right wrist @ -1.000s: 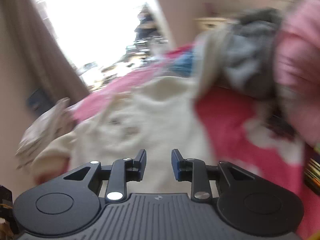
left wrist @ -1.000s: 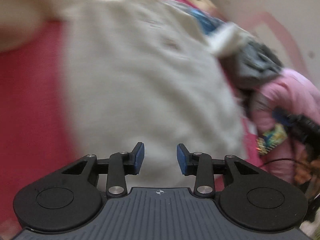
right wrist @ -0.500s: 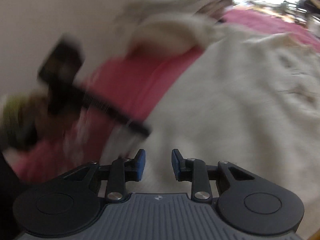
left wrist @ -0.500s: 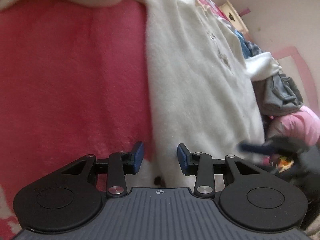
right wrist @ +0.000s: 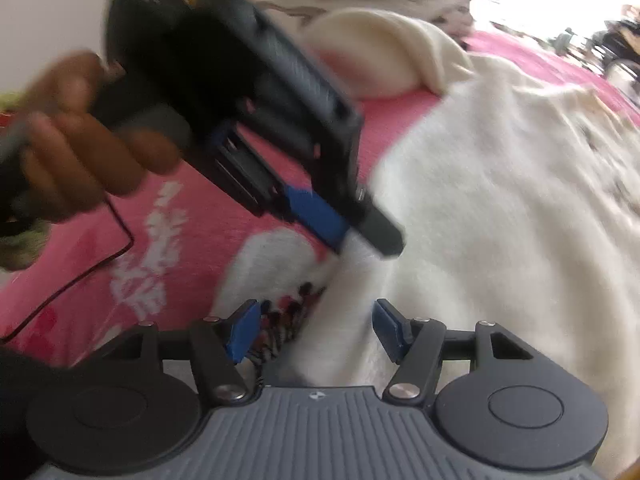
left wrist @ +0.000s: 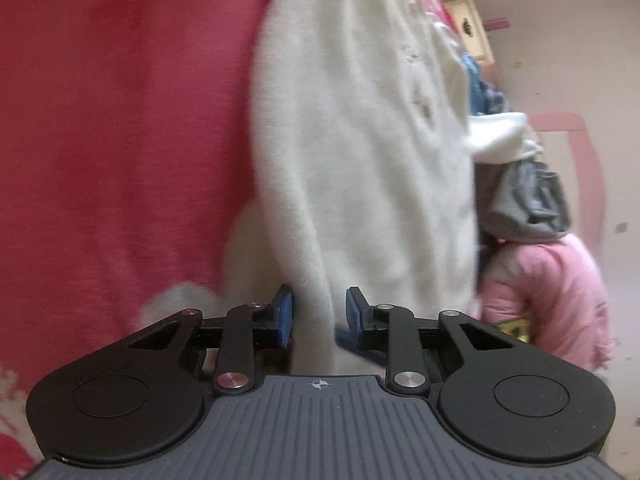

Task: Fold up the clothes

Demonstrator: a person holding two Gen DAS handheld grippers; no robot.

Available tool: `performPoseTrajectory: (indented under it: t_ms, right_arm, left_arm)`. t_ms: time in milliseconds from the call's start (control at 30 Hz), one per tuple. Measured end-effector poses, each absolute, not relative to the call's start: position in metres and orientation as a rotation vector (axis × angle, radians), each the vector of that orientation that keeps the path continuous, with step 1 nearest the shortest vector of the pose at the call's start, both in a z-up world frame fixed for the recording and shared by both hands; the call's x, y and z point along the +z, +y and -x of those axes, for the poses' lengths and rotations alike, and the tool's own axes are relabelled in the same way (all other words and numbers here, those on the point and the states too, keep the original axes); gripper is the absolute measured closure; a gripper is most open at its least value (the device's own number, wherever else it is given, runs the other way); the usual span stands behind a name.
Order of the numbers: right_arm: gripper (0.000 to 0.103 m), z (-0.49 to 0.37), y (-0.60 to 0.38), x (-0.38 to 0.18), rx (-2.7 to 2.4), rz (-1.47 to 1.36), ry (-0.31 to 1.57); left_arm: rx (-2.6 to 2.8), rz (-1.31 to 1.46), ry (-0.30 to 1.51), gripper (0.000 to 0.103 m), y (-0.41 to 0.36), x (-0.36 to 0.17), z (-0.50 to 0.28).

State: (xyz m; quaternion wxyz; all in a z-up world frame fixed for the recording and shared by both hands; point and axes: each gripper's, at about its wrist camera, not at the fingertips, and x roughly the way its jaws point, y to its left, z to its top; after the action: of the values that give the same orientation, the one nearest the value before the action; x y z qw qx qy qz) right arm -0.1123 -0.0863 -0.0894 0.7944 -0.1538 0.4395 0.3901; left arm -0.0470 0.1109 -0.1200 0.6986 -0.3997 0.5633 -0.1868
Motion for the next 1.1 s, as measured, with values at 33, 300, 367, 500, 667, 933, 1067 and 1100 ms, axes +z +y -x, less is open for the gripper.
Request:
performPoseTrajectory:
  t_ms: [33,300,367,500,667,933,1067,1100]
  right_arm:
    - [0.049,0.113,-0.087,-0.092,0.804,0.337,0.938]
    - [0.089,0.056,-0.182,-0.095,0.569,-0.242,1.042]
    - [0.089,0.040,-0.209,-0.104,0.541,-0.420,1.076]
    - [0.086,0.027,-0.238,-0.124,0.510,-0.644,1.113]
    - [0.086,0.030,-0.258,-0.142,0.480,-0.838,1.146]
    - [0.076,0.039,-0.284,-0.152,0.424,-1.054,1.122]
    - [0.076,0.042,-0.291,-0.152,0.415,-1.077,1.101]
    - [0.074,0.042,-0.291,-0.152,0.416,-1.077,1.099]
  left_arm:
    - [-0.429,0.904,1.253,0.076,0.109,-0.118,0.046]
    - [-0.472,0.961,1.157,0.070,0.113,-0.114,0.042]
    - [-0.452,0.987,1.145,0.069,0.119,-0.118,0.045]
    - [-0.405,0.986,1.157,0.069,0.120,-0.132,0.049]
    - [-0.404,0.939,1.142,0.067,0.108,-0.141,0.052]
    - [-0.443,0.813,1.101,0.066,0.086,-0.132,0.054]
    - [-0.450,0.802,1.115,0.065,0.082,-0.133,0.052]
    - [-0.445,0.808,1.120,0.065,0.083,-0.135,0.051]
